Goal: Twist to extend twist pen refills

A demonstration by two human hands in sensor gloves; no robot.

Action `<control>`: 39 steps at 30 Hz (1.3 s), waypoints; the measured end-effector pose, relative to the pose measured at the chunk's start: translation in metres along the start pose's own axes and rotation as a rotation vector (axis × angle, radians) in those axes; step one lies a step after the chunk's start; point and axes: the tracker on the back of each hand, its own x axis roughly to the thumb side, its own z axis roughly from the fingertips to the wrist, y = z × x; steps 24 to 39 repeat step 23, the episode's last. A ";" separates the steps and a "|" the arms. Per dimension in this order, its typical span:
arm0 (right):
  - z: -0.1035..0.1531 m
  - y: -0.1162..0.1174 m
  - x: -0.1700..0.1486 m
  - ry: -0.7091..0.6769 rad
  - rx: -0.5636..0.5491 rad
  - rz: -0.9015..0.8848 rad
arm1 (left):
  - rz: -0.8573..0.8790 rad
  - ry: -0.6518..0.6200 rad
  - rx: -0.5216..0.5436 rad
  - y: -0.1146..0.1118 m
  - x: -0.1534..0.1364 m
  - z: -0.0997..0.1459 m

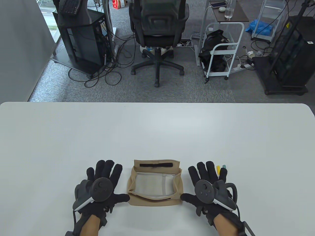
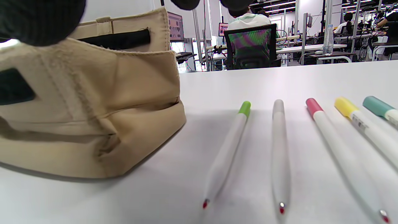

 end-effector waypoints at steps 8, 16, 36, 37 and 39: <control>0.000 0.000 0.001 -0.003 -0.006 0.003 | -0.001 -0.005 -0.003 -0.001 0.001 0.000; 0.000 -0.001 0.000 0.001 -0.009 0.003 | 0.000 -0.012 -0.003 -0.001 0.002 -0.001; 0.001 -0.001 -0.001 0.006 -0.011 0.001 | -0.004 -0.025 0.001 -0.001 0.003 -0.001; 0.001 -0.001 -0.001 0.006 -0.011 0.001 | -0.004 -0.025 0.001 -0.001 0.003 -0.001; 0.001 -0.001 -0.001 0.006 -0.011 0.001 | -0.004 -0.025 0.001 -0.001 0.003 -0.001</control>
